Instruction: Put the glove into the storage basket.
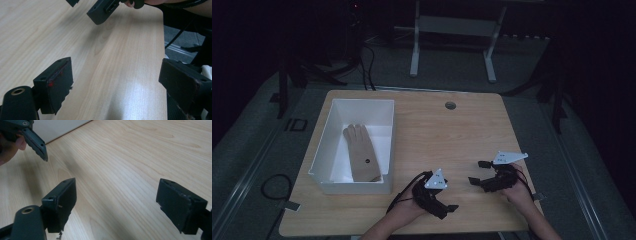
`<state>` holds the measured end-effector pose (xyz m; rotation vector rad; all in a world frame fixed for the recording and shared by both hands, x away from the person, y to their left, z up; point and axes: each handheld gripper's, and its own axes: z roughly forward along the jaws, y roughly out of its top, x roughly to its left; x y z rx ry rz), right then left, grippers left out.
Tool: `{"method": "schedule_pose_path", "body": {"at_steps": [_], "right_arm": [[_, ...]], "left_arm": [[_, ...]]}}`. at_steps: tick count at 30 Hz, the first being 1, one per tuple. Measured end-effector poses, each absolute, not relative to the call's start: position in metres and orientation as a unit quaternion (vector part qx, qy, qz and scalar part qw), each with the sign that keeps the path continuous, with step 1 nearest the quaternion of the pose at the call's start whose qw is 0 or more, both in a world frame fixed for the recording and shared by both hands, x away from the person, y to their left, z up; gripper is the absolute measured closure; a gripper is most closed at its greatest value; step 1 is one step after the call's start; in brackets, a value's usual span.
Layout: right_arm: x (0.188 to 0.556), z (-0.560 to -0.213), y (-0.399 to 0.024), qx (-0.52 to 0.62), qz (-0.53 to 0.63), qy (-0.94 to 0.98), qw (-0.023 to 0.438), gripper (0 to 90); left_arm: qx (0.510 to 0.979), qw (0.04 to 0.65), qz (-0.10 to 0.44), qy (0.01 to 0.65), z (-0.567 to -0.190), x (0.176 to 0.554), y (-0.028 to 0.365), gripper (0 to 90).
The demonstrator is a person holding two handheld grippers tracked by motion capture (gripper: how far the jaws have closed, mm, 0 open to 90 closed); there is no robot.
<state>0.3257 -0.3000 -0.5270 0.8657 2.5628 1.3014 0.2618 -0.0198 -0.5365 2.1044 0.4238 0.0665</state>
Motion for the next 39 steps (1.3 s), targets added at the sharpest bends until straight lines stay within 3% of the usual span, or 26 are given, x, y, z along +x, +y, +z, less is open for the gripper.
{"method": "schedule_pose_path", "body": {"at_steps": [15,39], "right_arm": [[0.313,-0.548,-0.323,0.301,0.439,0.844,0.065,15.8],[0.305,-0.562,-0.330,0.305,0.402,0.854,0.123,13.3]], "left_arm": [[0.860,0.480,0.026,0.171,-0.548,0.257,-0.020,12.6],[0.859,0.475,0.063,0.183,-0.572,0.248,-0.013,12.6]]}}
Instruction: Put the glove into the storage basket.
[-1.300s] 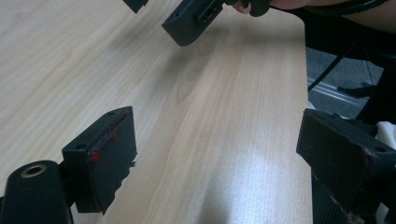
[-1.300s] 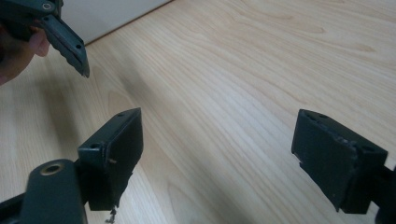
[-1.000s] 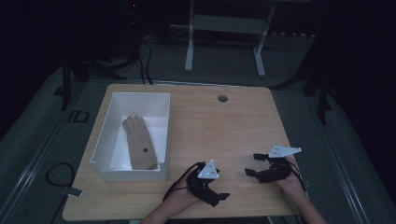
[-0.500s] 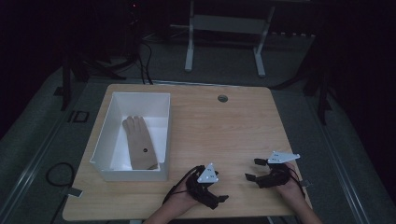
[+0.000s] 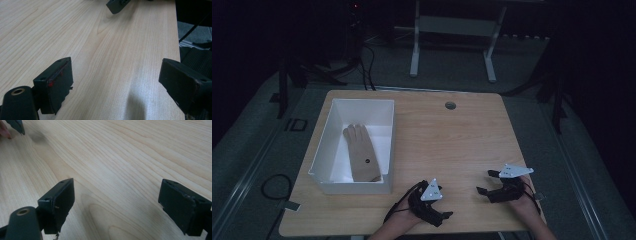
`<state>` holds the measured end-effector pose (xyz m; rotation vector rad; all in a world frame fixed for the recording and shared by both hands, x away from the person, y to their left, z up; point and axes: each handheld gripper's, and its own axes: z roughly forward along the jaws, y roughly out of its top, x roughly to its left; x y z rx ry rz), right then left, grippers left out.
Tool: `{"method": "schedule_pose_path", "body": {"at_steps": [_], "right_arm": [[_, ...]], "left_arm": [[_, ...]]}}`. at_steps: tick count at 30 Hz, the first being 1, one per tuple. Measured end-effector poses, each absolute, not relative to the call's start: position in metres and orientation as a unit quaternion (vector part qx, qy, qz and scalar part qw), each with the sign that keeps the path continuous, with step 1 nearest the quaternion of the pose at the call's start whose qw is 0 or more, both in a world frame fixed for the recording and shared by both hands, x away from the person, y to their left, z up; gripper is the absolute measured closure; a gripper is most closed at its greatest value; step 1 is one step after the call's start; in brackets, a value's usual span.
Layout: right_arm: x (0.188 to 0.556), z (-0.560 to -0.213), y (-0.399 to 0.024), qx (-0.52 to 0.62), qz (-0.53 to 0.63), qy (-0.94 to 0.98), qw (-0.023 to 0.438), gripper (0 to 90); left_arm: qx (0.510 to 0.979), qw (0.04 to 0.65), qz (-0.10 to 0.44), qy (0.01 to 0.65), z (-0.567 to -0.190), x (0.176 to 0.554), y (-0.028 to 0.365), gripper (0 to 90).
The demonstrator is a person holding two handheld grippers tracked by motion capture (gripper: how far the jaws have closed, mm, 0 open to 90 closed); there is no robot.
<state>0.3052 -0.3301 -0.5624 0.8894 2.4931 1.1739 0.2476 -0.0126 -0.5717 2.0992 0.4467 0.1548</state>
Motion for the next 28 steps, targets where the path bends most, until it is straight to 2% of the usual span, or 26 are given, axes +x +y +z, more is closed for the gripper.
{"method": "schedule_pose_path", "body": {"at_steps": [7,28], "right_arm": [[0.3051,-0.5621,-0.3309,0.313,0.400,0.851,0.135,13.6],[0.3060,-0.5623,-0.3303,0.309,0.396,0.853,0.141,13.9]], "left_arm": [[0.864,0.462,0.093,0.176,-0.5738,0.2436,-0.0167,12.6],[0.867,0.456,0.110,0.168,-0.5747,0.2407,-0.0175,12.0]]}}
